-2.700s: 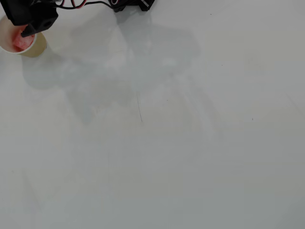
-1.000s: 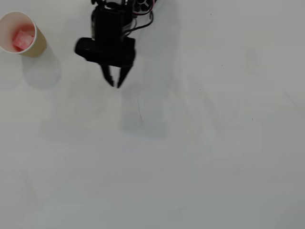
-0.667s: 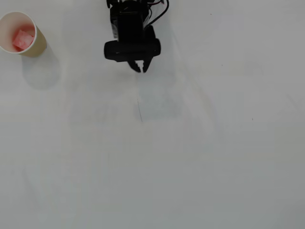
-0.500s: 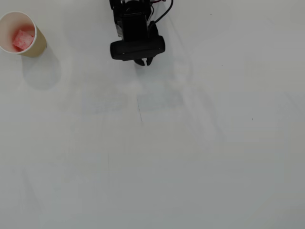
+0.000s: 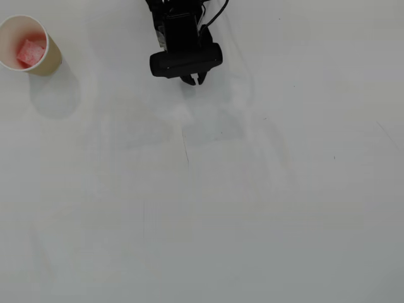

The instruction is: Pick up the cube and drop it in the cup.

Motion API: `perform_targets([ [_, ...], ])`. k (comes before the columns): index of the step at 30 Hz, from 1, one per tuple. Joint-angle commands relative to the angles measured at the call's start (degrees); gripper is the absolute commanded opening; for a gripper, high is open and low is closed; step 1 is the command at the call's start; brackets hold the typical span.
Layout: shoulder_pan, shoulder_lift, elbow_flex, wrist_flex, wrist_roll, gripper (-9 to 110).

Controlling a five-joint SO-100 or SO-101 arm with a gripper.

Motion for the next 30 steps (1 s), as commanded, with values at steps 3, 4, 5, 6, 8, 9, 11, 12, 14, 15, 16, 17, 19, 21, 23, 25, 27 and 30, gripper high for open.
perform_targets([
  [3, -1.23, 2.02, 1.93, 0.53, -0.09, 0],
  [4, -1.23, 2.02, 1.93, 0.53, -0.09, 0],
  [5, -1.41, 2.02, 1.93, 0.70, 0.09, 0],
  [6, -1.32, 2.02, 1.93, 0.88, 0.18, 0],
  [8, -1.23, 2.02, 1.93, 0.97, 0.26, 0],
  [9, -0.88, 2.02, 1.93, 0.97, 0.26, 0],
  [11, 0.44, 2.02, 1.93, 0.97, 0.26, 0],
  [12, 1.23, 2.02, 1.93, 0.97, 0.26, 0],
  [14, 2.29, 2.02, 1.93, 0.97, 0.35, 0],
  [15, 2.37, 2.02, 1.93, 0.97, 0.35, 0],
  [16, 2.46, 2.02, 1.93, 0.97, 0.35, 0],
  [17, 2.64, 2.02, 1.93, 0.97, 0.35, 0],
  [19, 2.72, 2.02, 1.93, 0.79, 0.35, 0],
  [21, 2.72, 2.02, 1.93, 0.88, 0.35, 0],
  [23, 2.64, 2.02, 1.93, 0.97, 0.35, 0],
  [25, 2.64, 2.02, 1.93, 0.97, 0.35, 0],
  [27, 2.64, 2.02, 1.93, 0.97, 0.35, 0],
  [30, 2.64, 2.02, 1.93, 0.97, 0.35, 0],
])
